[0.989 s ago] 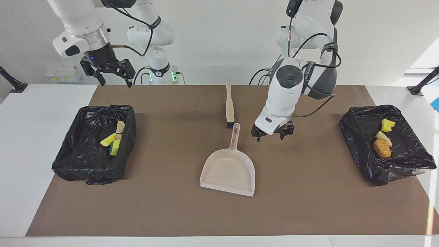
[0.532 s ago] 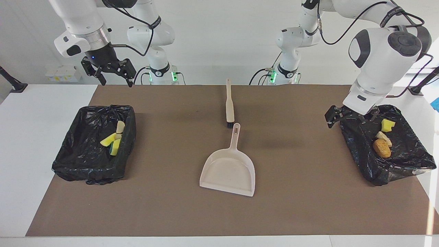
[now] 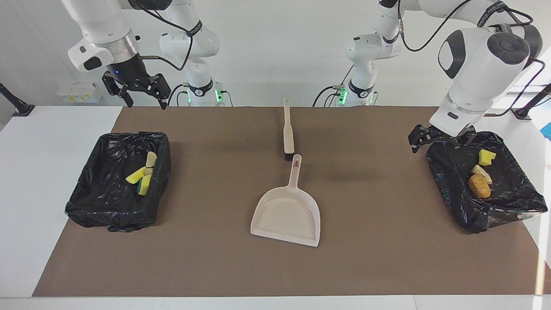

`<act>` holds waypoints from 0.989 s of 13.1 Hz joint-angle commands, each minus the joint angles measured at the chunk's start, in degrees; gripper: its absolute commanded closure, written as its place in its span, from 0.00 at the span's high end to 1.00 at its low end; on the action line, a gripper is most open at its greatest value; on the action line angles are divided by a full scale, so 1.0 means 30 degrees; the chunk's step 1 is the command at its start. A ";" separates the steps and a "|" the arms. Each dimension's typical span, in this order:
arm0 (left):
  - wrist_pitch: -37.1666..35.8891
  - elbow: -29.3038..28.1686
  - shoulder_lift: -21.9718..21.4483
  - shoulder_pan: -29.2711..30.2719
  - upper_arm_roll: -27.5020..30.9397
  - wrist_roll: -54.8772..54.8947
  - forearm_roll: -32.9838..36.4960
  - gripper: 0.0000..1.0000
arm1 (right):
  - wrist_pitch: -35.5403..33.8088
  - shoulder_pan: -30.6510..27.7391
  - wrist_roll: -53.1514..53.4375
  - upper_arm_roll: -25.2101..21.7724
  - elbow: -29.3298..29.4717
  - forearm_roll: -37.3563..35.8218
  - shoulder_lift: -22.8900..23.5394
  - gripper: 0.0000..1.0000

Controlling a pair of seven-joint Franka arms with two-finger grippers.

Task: Sweep and dump trash in bin

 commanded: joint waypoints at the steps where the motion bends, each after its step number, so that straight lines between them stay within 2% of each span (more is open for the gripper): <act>1: 0.0186 -0.0879 -0.1186 -0.0105 0.0103 0.0420 -0.0289 1.00 | 0.0303 -0.0012 -0.0400 0.0038 -0.0646 -0.0130 -0.0506 1.00; 3: 0.0274 -0.0675 -0.1304 -0.2028 0.2404 0.0392 -0.0608 1.00 | 0.0273 -0.0012 -0.0400 0.0038 -0.0646 -0.0130 -0.0506 1.00; 6: 0.0246 -0.0674 -0.2355 -0.4525 0.5722 0.0480 -0.2221 1.00 | 0.0302 -0.0041 -0.0400 0.0009 -0.0646 -0.0130 -0.0506 1.00; 7: -0.0016 -0.0848 -0.2794 -0.4560 0.5759 0.0509 -0.2223 1.00 | 0.0273 -0.0070 -0.0400 0.0009 -0.0646 -0.0130 -0.0506 1.00; 13: -0.1161 -0.0996 -0.3004 -0.4590 0.5496 0.0743 -0.2222 1.00 | 0.0273 -0.0129 -0.0399 0.0009 -0.0646 -0.0130 -0.0506 1.00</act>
